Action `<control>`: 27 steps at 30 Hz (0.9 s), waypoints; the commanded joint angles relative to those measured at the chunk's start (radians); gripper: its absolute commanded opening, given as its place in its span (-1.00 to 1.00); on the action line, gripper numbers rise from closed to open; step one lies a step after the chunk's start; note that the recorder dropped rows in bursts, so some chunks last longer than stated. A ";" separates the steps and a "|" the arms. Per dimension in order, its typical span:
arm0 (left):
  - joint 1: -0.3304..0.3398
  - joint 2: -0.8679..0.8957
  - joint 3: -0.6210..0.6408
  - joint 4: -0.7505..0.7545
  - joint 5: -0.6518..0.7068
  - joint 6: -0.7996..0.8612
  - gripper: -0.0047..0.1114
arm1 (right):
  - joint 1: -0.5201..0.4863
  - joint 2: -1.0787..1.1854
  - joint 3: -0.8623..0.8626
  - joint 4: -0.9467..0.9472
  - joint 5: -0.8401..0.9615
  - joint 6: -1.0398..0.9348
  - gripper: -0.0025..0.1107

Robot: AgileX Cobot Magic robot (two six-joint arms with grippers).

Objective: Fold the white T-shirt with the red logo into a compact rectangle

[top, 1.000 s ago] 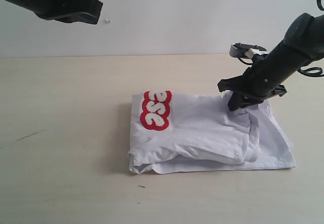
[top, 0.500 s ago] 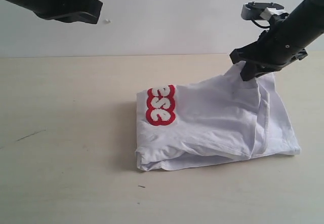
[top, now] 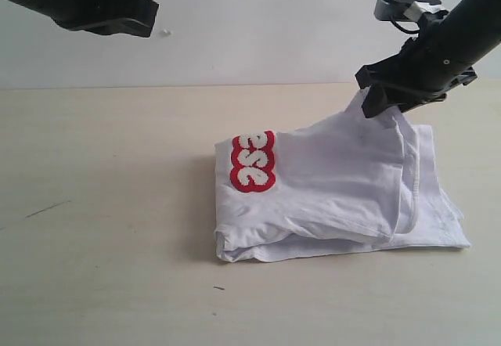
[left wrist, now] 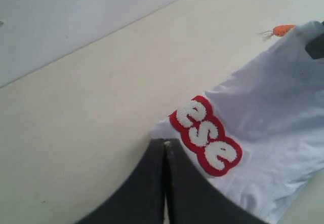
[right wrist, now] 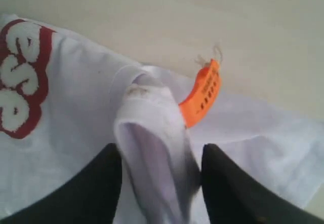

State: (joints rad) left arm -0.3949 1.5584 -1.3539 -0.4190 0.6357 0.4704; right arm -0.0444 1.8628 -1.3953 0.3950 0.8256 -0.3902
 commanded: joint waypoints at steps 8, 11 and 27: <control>0.003 -0.010 0.001 -0.001 -0.003 -0.001 -0.92 | 0.009 0.038 -0.008 0.027 0.058 -0.002 -0.15; 0.003 -0.010 0.001 -0.001 -0.001 -0.001 -0.92 | 0.009 0.068 -0.008 -0.026 0.034 0.042 -0.11; 0.003 -0.010 0.001 0.000 -0.006 -0.001 -0.92 | 0.009 0.237 -0.008 -0.213 -0.170 0.194 0.08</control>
State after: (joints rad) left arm -0.3949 1.5584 -1.3539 -0.4190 0.6378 0.4704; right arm -0.0362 2.0758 -1.3974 0.1735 0.7093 -0.1715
